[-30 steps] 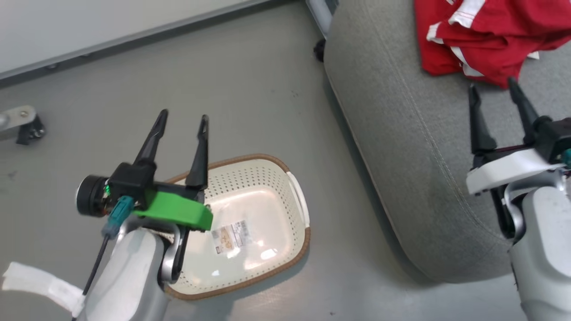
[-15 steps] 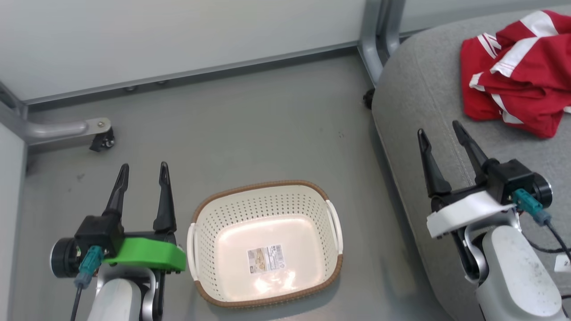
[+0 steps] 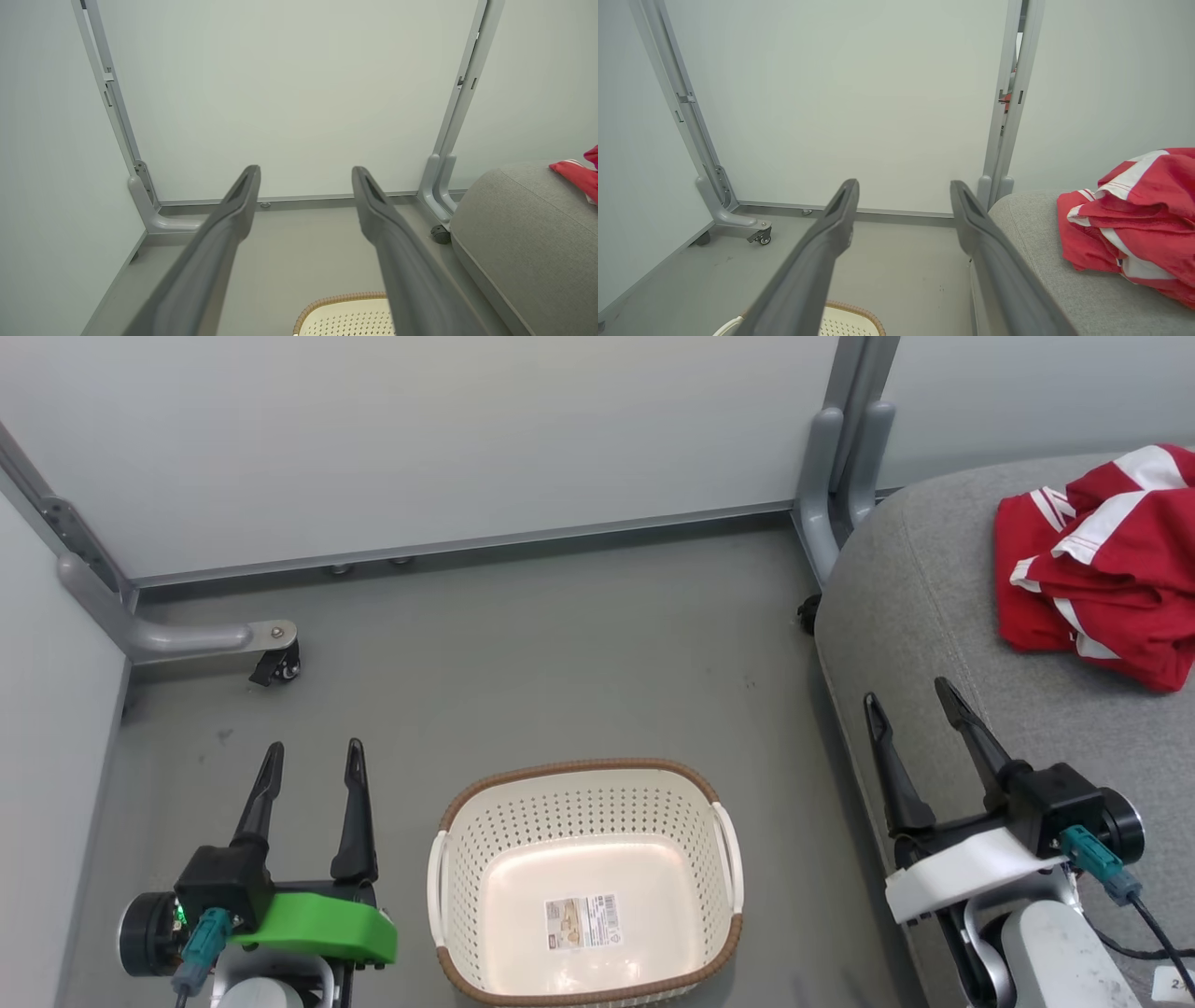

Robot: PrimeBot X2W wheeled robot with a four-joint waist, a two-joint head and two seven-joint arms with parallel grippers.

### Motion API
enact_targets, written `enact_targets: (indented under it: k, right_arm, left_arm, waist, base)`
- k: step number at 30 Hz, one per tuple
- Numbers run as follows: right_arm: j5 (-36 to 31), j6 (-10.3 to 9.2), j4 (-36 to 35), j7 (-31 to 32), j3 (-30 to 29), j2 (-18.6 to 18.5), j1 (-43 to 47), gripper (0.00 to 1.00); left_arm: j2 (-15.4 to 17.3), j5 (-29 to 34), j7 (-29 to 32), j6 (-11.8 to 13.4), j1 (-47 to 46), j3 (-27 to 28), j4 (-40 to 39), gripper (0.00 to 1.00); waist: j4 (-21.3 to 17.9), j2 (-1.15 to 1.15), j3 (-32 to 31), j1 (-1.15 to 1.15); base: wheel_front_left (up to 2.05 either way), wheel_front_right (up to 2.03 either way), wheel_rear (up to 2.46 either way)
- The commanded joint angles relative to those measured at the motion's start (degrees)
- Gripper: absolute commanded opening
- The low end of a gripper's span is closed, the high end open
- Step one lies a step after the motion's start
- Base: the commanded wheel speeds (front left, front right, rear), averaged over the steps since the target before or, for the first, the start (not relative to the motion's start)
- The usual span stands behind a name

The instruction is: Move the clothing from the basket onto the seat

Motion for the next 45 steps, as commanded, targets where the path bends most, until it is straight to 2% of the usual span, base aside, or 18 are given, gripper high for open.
enact_targets:
  k: [1, 15, 41, 42, 45]
  right_arm:
    - [-0.58, -0.06, -0.73, -0.01, -0.23, 0.07, 1.75, 1.0]
    - [0.08, -0.06, -3.15, 0.0, -2.79, 0.73, 8.14, 1.0]
    - [0.93, -0.06, -2.38, 0.0, -2.8, 0.74, 5.83, 1.0]
    - [0.75, 0.0, -2.46, 0.0, -2.75, 0.89, 6.36, 0.0]
    - [0.75, 0.0, -1.04, 0.01, -2.66, 1.19, 7.23, 0.0]
  left_arm:
    - [-0.25, 0.34, -0.03, -0.21, 0.97, 0.21, -0.45, 1.0]
    - [-0.67, 1.65, -0.04, -1.25, 2.89, 1.27, -1.08, 1.0]
    - [-0.93, 2.79, -0.04, -1.68, 1.05, 2.01, -0.47, 1.0]
    - [-0.92, 2.76, 0.0, -1.63, 1.75, 1.9, -0.41, 0.0]
    - [-1.07, 2.76, 0.01, -1.62, 2.27, 1.81, 1.14, 0.0]
  waist:
    - [0.37, 0.0, -1.09, 0.0]
    - [1.14, 0.0, -3.12, 0.0]
    - [1.36, 0.0, -1.26, 0.0]
    - [1.35, 0.0, -1.24, 0.0]
    - [1.34, 0.0, -1.23, 0.0]
  base:
    - [0.0, 0.0, 0.0]
    - [0.0, 0.0, 0.0]
    - [0.0, 0.0, 0.0]
    - [0.0, 0.0, 0.0]
    - [0.0, 0.0, 0.0]
